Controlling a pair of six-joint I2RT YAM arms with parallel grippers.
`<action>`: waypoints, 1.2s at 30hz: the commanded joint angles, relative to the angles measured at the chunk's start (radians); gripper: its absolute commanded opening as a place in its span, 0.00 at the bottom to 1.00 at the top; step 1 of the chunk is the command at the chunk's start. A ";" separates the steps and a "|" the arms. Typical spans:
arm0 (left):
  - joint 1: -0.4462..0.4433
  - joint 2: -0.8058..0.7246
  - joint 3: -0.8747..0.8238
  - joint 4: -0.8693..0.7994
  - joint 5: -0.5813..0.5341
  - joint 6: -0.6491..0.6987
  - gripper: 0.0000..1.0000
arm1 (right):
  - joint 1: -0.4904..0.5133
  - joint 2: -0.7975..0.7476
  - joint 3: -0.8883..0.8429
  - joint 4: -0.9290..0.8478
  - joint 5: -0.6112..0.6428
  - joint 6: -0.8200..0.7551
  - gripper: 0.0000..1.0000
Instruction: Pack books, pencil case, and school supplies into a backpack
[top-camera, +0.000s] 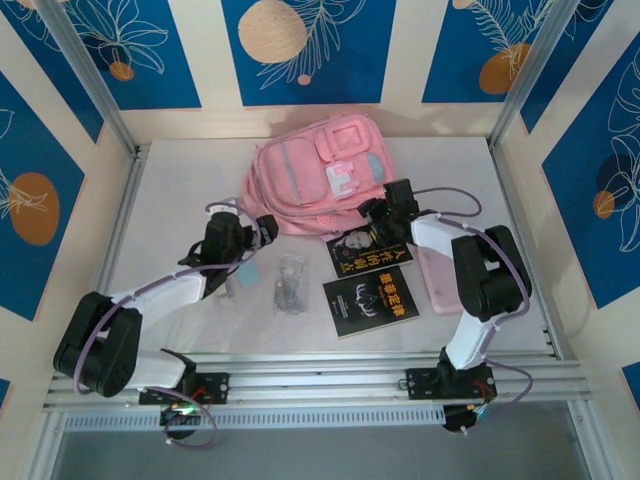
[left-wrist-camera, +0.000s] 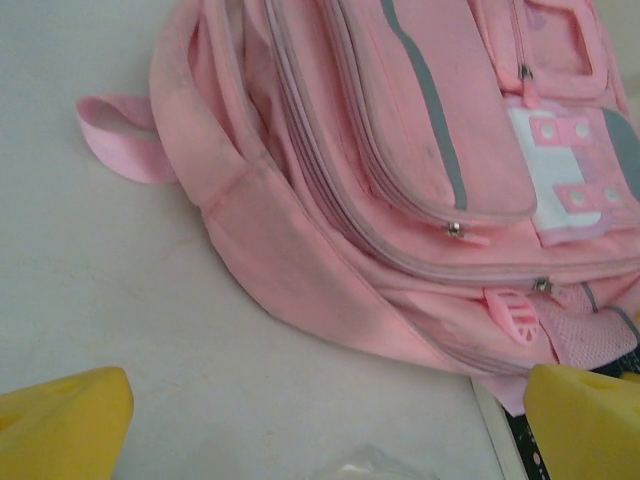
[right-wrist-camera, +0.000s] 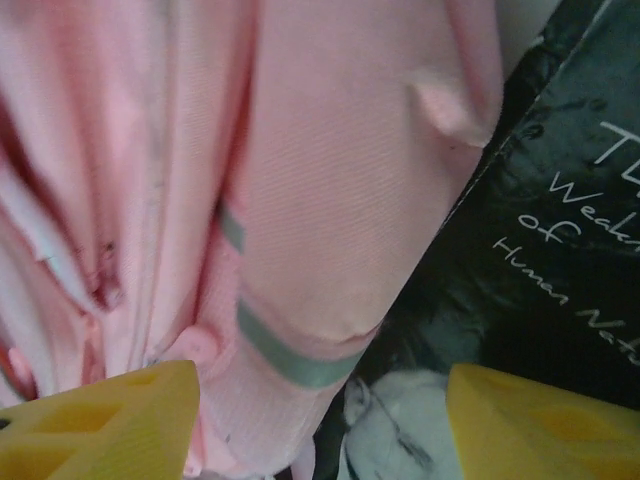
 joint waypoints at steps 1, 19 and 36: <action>-0.021 0.016 -0.007 0.015 0.033 -0.033 1.00 | -0.005 0.062 0.046 0.077 -0.021 0.103 0.64; -0.073 0.204 0.127 0.116 0.432 0.095 0.90 | 0.001 0.013 0.231 0.078 -0.171 -0.079 0.00; -0.152 0.384 0.338 0.088 0.417 0.189 0.60 | 0.006 0.037 0.385 -0.033 -0.268 -0.051 0.00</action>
